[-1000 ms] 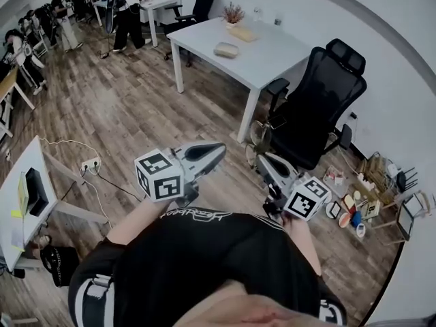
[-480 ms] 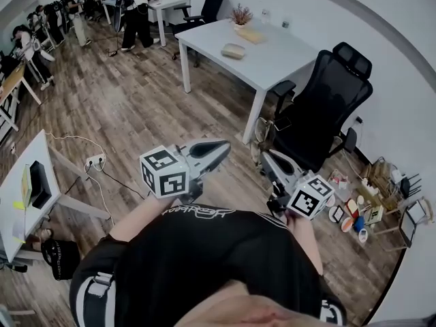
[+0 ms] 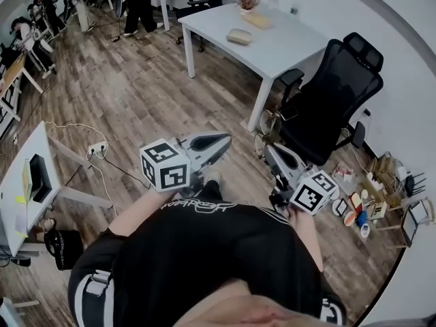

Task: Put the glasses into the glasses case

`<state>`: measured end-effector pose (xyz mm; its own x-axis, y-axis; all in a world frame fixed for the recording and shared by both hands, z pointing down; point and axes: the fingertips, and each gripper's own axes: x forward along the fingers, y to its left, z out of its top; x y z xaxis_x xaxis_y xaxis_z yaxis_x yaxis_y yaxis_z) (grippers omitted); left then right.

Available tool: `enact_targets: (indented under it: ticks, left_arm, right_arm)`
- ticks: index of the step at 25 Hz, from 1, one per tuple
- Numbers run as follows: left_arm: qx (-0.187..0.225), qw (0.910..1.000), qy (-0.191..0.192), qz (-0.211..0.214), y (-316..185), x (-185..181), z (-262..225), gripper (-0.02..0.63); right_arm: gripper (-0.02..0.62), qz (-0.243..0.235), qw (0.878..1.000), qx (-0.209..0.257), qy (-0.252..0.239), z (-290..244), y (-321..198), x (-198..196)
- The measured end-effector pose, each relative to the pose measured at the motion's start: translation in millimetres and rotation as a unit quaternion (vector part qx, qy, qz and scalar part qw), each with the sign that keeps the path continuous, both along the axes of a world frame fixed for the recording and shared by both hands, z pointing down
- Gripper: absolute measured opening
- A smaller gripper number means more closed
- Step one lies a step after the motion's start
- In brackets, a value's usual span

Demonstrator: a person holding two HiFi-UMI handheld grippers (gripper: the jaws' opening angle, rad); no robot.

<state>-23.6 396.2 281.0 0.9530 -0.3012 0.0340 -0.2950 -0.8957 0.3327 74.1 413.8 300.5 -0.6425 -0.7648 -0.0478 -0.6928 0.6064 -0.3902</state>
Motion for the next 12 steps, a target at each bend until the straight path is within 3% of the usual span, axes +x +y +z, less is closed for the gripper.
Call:
enact_targets:
  ticks: [12]
  left_arm:
    - [-0.016,0.9997,-0.014,0.014,-94,24,18,0.006]
  right_arm:
    - [0.018,0.006,1.000,-0.005,-0.009,13,-96,18]
